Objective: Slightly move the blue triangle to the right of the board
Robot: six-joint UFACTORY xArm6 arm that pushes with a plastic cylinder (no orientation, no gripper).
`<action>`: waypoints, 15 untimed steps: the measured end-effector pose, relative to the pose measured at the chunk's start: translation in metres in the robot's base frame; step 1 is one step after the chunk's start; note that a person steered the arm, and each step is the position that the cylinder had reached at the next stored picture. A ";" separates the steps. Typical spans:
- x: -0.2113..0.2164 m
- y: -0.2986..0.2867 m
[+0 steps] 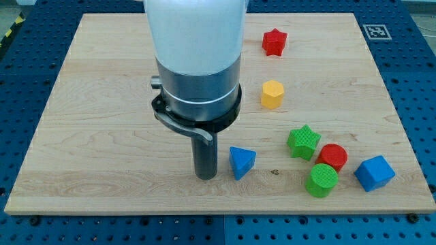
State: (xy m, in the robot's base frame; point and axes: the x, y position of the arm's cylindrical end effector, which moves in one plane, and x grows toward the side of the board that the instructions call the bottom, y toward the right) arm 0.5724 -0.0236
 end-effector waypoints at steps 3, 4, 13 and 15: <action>0.000 -0.004; 0.000 -0.007; 0.001 -0.128; 0.001 -0.105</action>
State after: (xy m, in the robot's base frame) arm 0.5735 -0.1289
